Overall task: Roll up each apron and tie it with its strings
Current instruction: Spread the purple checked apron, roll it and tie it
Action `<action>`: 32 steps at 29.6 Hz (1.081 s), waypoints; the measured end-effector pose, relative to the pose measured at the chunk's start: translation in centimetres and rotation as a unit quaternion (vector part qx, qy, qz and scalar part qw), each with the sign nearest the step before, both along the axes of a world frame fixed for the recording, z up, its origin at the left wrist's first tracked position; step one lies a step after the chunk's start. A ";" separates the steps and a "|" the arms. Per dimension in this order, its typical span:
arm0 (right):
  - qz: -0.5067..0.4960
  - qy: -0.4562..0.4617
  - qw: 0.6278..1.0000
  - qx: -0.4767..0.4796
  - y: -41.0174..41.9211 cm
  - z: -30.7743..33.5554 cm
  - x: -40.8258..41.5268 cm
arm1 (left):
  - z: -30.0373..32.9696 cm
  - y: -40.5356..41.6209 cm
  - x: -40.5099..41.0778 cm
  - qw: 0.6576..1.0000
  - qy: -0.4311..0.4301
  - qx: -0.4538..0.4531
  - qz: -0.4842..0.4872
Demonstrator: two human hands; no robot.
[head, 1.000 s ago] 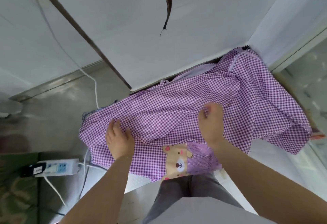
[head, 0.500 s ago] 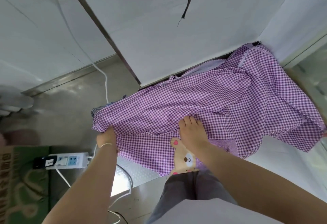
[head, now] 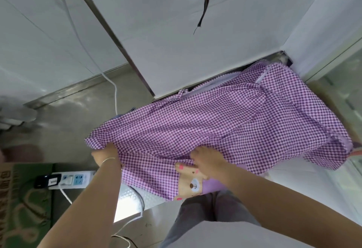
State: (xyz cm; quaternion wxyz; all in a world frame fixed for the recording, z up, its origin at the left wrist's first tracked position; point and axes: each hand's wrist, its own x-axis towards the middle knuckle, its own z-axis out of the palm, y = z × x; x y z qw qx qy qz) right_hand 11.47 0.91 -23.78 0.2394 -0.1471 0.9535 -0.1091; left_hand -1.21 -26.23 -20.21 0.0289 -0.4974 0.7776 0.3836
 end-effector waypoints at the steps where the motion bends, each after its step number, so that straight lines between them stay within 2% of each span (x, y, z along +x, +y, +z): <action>1: 0.011 -0.020 0.999 -0.024 -0.4 0.2 0.2 | 0.3 0.3 0.0 0.999 -0.007 -0.052 -0.007; 3: -0.015 -0.061 0.994 -0.086 -1.4 0.7 0.6 | 0.4 1.3 -0.2 0.987 0.012 -0.161 0.018; 4: -0.034 -0.077 0.989 -0.120 -2.3 0.9 1.0 | 0.2 1.7 0.1 0.975 0.046 -0.216 -0.018; 5: -0.055 -0.082 0.985 -0.145 -2.0 1.2 0.9 | -0.2 3.4 0.2 0.954 0.087 -0.259 -0.119; 7: -0.076 -0.054 0.981 -0.173 -2.3 1.3 0.9 | -1.1 6.4 1.4 0.874 0.123 -0.291 -0.368; 9: -0.119 0.065 0.976 -0.172 -0.7 1.2 0.4 | -1.8 10.8 2.0 0.770 0.105 -0.244 -0.580; 10: -0.157 0.141 0.963 -0.165 0.5 0.8 0.1 | -2.0 12.5 2.4 0.721 0.073 -0.220 -0.653; 11: -0.206 0.198 0.947 -0.145 2.2 0.6 -0.3 | -2.4 14.1 2.5 0.681 0.032 -0.205 -0.703; 12: -0.255 0.213 0.936 -0.118 4.1 0.4 -0.6 | -2.7 15.4 2.4 0.648 -0.003 -0.203 -0.734; 15: -0.360 0.110 0.925 -0.049 9.3 0.0 -1.2 | -3.0 17.3 1.5 0.576 -0.108 -0.224 -0.778; 17: -0.384 0.043 0.922 -0.017 11.9 -0.7 -1.1 | -2.6 18.5 0.8 0.560 -0.141 -0.244 -0.780; 20: -0.369 -0.007 0.929 0.000 14.5 -1.4 -1.3 | -1.9 22.0 -0.3 0.582 -0.102 -0.253 -0.767; 22: -0.333 -0.027 0.943 -0.001 15.3 -1.6 -1.5 | -1.9 24.5 -0.9 0.575 -0.085 -0.231 -0.780; 24: -0.305 -0.023 0.952 -0.008 15.5 -1.6 -1.4 | -2.2 26.4 -1.5 0.567 -0.113 -0.212 -0.788; 27: -0.319 -0.012 0.947 -0.017 17.2 -1.8 -1.4 | -2.6 27.8 -2.6 0.567 -0.183 -0.208 -0.776; 32: -0.281 0.014 0.959 0.019 25.7 -0.9 -3.9 | -2.9 29.1 -3.3 0.566 -0.213 -0.214 -0.767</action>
